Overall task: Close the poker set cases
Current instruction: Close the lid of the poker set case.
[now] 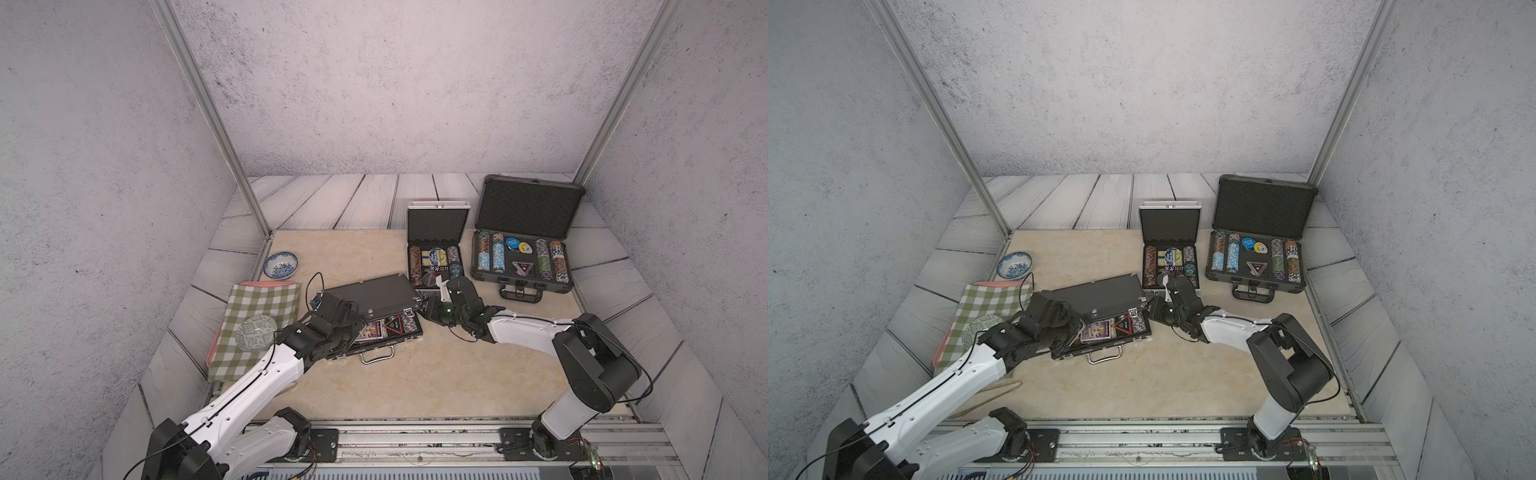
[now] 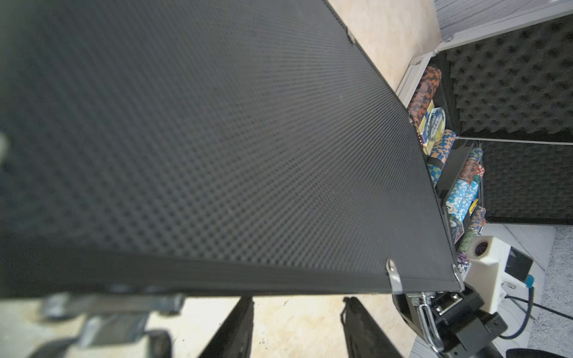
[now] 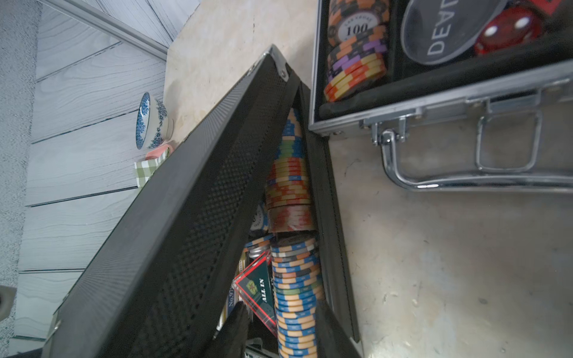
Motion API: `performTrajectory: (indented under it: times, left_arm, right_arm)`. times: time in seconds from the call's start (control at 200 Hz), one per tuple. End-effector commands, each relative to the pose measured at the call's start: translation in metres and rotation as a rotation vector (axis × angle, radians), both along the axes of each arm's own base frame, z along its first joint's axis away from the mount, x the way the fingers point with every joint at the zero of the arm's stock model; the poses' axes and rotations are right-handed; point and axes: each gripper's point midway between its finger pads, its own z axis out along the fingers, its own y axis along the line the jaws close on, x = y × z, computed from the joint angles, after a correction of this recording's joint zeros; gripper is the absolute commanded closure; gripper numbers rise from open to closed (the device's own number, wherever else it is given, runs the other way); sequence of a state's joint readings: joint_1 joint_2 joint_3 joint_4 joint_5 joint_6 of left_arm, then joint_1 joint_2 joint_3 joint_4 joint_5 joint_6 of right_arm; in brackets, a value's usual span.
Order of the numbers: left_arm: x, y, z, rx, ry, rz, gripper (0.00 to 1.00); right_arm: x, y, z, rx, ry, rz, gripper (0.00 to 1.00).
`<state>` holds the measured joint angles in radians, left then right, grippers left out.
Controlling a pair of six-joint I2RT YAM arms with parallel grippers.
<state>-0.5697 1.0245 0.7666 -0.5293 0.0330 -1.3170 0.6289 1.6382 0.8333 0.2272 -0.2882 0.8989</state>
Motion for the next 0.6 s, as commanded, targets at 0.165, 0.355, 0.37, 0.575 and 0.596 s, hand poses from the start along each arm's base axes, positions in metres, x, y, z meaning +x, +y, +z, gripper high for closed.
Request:
performTrajectory:
  times: [0.165, 0.355, 0.37, 0.575, 0.596]
  left_arm:
    - [-0.016, -0.016, 0.029, -0.070, -0.013, -0.112, 0.52]
    - [-0.002, -0.026, 0.061, -0.076, -0.104, -0.157, 0.53]
    - [-0.001, -0.026, 0.062, -0.071, -0.110, -0.160, 0.53]
    - [0.026, -0.022, 0.067, 0.042, -0.195, -0.156, 0.53]
    - [0.028, -0.021, 0.068, 0.056, -0.207, -0.151, 0.53]
  right_arm:
    - [-0.007, 0.001, -0.008, 0.014, 0.023, 0.014, 0.62]
    - [-0.010, -0.001, -0.017, 0.003, 0.039, 0.014, 0.62]
    - [-0.010, -0.001, -0.017, 0.003, 0.039, 0.015, 0.62]
    - [-0.016, -0.006, -0.027, -0.022, 0.056, 0.019, 0.62]
    - [-0.016, -0.006, -0.028, -0.024, 0.056, 0.018, 0.62]
